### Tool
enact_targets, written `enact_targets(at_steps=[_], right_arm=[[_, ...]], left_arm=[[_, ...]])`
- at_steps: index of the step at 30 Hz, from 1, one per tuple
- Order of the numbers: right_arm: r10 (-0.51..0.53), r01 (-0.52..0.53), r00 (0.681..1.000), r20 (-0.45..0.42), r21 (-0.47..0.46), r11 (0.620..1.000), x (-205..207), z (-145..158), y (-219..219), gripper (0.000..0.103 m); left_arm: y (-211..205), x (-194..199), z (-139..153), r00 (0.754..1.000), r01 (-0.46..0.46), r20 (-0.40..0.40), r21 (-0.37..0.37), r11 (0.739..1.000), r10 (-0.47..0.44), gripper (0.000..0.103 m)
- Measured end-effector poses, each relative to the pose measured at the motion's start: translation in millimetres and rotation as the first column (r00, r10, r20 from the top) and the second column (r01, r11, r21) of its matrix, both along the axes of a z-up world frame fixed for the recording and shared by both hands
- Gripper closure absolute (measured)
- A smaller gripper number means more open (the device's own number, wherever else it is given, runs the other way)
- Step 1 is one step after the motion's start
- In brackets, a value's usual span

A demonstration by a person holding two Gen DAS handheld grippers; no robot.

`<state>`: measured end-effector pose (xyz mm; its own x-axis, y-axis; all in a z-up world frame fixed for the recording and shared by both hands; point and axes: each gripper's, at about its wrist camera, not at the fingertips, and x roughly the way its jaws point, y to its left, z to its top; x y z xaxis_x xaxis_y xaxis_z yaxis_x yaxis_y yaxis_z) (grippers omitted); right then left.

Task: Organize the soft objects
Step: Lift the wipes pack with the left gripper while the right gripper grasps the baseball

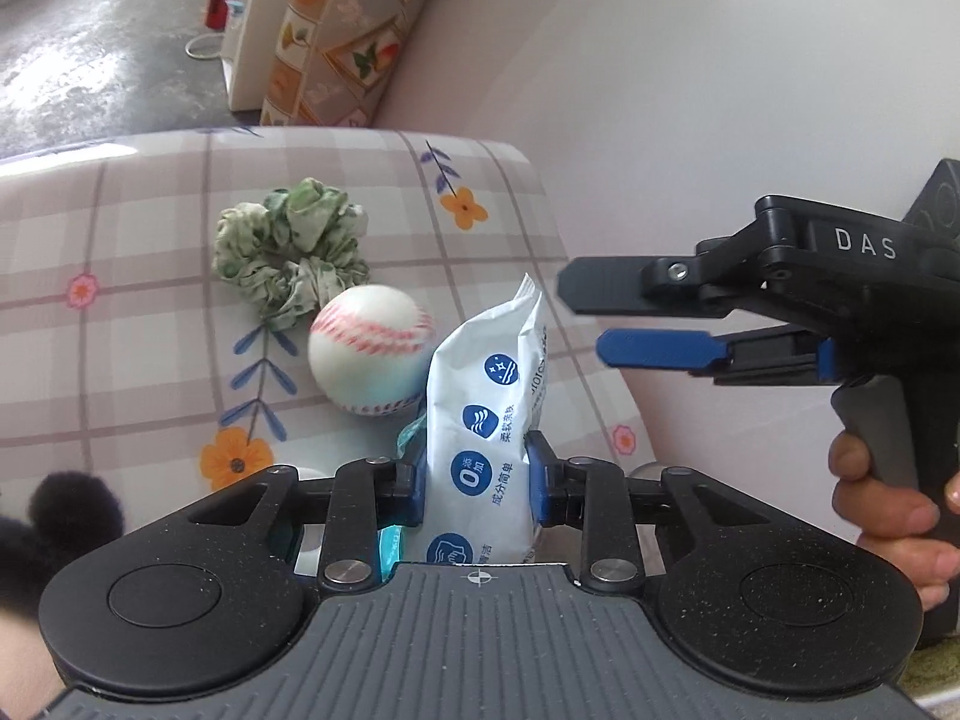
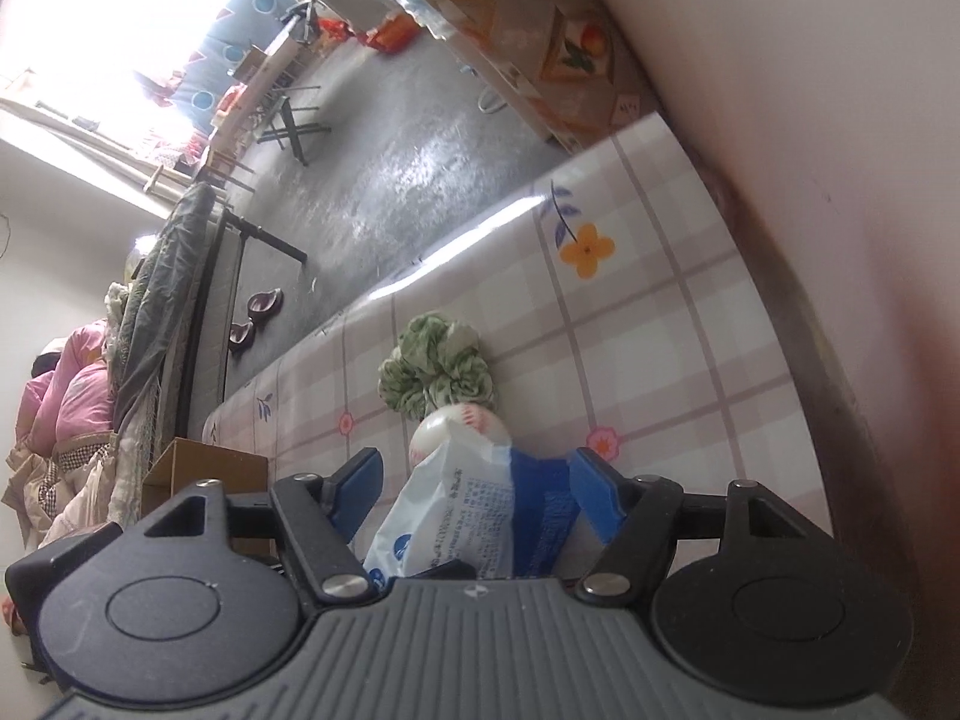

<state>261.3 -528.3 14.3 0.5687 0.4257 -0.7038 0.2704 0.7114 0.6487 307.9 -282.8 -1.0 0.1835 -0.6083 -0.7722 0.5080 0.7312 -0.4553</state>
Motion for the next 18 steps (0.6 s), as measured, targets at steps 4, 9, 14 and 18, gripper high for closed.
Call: enact_targets(at_steps=[4, 9, 14, 18], right_arm=[[0.009, -0.008, 1.0, 0.025, -0.018, 1.0, 1.0, 7.9, -0.8, 0.032], [0.082, -0.079, 0.996, 0.035, -0.069, 0.994, 12.5, 14.7, 11.5, 0.032], [0.201, -0.199, 0.98, -0.008, -0.168, 0.966, 31.6, 11.9, 41.8, 0.032], [0.257, -0.26, 0.965, -0.042, -0.199, 0.945, 45.8, 3.5, 65.3, 0.032]], left_arm=[[19.9, -9.2, 10.5, 0.999, -0.032, 0.009, -0.038, 0.999, 0.032, 0.075], [56.8, -30.8, 29.8, 0.995, -0.08, 0.054, -0.092, 0.993, 0.085, 0.075], [91.7, -54.0, 33.8, 0.982, -0.159, 0.086, -0.133, 0.978, 0.171, 0.075], [115.0, -65.5, 35.0, 0.963, -0.229, 0.104, -0.167, 0.959, 0.249, 0.075]])
